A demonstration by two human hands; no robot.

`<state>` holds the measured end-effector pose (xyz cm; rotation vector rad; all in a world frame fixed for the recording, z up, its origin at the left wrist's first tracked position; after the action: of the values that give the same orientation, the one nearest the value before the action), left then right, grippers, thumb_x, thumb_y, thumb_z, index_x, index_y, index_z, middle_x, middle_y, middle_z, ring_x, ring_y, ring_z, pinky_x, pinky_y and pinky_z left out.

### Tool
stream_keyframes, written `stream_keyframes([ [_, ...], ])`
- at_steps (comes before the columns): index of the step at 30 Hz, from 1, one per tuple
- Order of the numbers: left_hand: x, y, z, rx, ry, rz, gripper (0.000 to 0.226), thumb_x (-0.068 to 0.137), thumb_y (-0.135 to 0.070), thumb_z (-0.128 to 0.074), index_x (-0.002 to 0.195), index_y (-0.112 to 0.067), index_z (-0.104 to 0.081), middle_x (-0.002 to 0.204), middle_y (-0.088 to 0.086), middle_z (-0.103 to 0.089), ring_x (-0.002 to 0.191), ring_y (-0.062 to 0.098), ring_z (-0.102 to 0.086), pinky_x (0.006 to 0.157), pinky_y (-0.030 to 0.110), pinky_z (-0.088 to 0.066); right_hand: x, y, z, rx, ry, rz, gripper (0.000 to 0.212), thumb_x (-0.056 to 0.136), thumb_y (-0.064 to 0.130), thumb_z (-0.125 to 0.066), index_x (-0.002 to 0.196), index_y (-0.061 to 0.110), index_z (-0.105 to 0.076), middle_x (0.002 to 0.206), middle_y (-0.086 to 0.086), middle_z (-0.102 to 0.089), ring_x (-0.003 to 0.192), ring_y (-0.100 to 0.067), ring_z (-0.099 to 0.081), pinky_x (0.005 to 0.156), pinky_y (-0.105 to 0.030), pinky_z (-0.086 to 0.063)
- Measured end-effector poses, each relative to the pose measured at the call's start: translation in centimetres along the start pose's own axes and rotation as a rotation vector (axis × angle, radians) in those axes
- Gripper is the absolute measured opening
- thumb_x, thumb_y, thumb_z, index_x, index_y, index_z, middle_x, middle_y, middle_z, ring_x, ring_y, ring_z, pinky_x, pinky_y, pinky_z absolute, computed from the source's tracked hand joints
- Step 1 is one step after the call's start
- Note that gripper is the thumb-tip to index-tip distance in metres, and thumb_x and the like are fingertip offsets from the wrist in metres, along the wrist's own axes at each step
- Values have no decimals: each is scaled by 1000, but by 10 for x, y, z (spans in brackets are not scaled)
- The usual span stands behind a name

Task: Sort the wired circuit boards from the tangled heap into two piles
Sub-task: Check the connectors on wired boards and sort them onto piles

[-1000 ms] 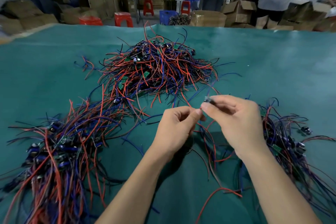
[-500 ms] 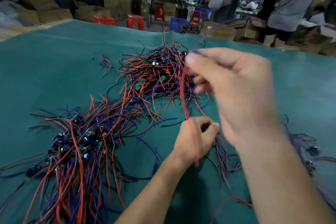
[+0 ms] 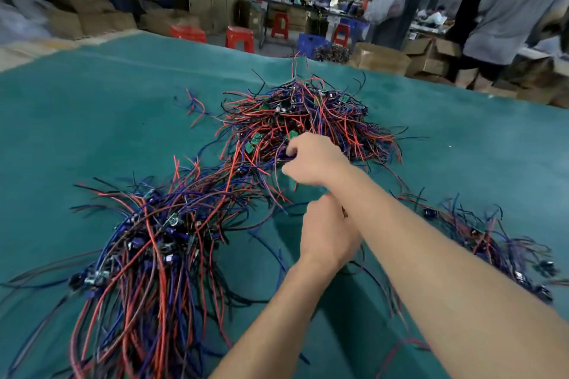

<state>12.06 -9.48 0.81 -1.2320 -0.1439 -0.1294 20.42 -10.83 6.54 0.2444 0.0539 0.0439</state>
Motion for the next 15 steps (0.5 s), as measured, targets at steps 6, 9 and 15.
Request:
stream_keyframes([
  [6, 1, -4, -2, 4, 55, -5, 21, 91, -16, -57, 76, -4, -64, 76, 20, -66, 80, 39, -62, 63, 34, -46, 10, -46, 10, 415, -247, -33, 17, 84, 18, -71, 92, 7, -80, 82, -11, -78, 66, -23, -68, 67, -23, -54],
  [9, 2, -4, -1, 18, 40, 26, 21, 87, -23, -53, 81, -9, -68, 71, 12, -69, 78, 35, -63, 70, 39, -52, -4, -79, 25, 641, -385, -112, 14, 73, 21, -70, 70, 11, -79, 61, -7, -73, 64, -25, -72, 71, -38, -62],
  [15, 6, 12, 9, -163, -112, 142, 19, 94, -23, -52, 88, -14, -67, 77, 6, -72, 74, 26, -69, 71, 40, -57, -65, -109, 34, 902, -457, -80, 15, 64, 27, -65, 60, 23, -79, 59, -7, -72, 51, -13, -64, 48, -23, -48],
])
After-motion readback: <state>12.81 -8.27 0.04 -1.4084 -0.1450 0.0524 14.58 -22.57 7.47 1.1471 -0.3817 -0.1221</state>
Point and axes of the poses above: each hand's wrist, its own x-axis towards the middle knuckle, its own z-axis out of the back of the hand, y = z × x, the point moved 8 cm from there along x, towards the middle knuckle
